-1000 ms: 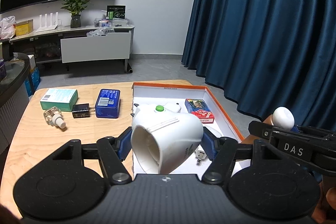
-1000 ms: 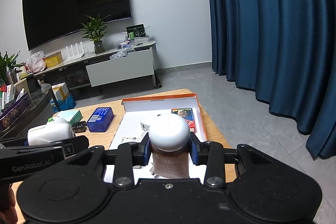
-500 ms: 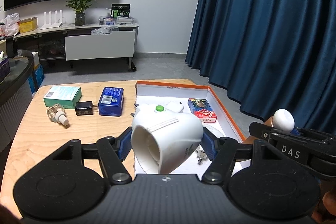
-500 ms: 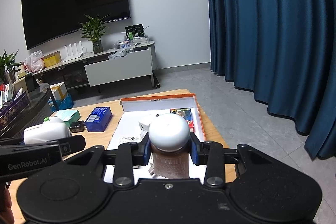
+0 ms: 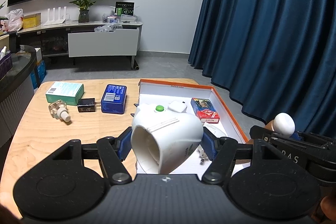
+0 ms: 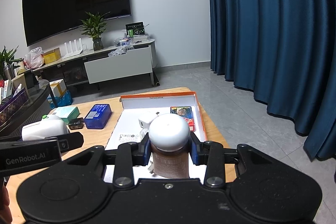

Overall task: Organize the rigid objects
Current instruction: 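Hold the plug-in diffuser and bronze bottle above the lid with both grippers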

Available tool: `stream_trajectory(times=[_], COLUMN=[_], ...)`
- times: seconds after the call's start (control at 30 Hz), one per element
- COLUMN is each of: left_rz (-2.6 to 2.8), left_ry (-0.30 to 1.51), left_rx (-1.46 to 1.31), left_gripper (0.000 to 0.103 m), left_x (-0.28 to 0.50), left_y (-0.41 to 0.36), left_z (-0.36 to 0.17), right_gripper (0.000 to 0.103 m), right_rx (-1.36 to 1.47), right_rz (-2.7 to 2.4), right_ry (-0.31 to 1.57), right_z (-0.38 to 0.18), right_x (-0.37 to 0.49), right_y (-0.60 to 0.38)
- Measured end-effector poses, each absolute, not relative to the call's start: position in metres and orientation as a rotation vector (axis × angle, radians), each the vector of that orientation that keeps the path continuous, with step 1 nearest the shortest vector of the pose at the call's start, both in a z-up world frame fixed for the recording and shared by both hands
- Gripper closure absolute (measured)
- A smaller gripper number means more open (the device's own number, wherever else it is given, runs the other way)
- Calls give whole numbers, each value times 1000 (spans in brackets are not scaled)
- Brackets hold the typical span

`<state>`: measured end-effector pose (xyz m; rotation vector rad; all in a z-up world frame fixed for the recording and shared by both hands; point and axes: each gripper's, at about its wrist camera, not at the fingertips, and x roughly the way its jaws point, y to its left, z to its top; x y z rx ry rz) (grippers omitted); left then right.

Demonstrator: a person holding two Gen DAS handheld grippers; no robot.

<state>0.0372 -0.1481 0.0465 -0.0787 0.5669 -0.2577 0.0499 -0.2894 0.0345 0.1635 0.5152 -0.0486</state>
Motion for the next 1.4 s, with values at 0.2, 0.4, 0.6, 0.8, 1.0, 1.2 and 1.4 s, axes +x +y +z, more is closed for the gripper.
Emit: stream_trajectory(times=[0.2, 0.4, 0.6, 0.8, 1.0, 1.2, 1.4], left_rz=[-258, -256, -258, -255, -254, -252, -255], left_ry=[572, 580, 584, 587, 588, 586, 584], left_rx=[-82, -86, -90, -92, -92, -89, -90], left_gripper=[35, 35, 35, 35, 35, 35, 35], left_x=[38, 39, 42, 42, 43, 43, 42], left_y=[-148, -146, -145, -144, -143, -144, -145], left_z=[45, 44, 43, 42, 41, 42, 42], right_gripper=[59, 59, 59, 59, 59, 59, 59], right_rx=[156, 152, 146, 137, 131, 130, 129], right_rz=[-44, -44, -40, -35, -35, -35, -34], right_ry=[524, 529, 532, 540, 545, 543, 545], right_z=[34, 34, 34, 34, 34, 34, 34], right_x=[53, 54, 55, 56, 55, 56, 56], right_y=[-289, -291, -290, -288, -287, -286, -285])
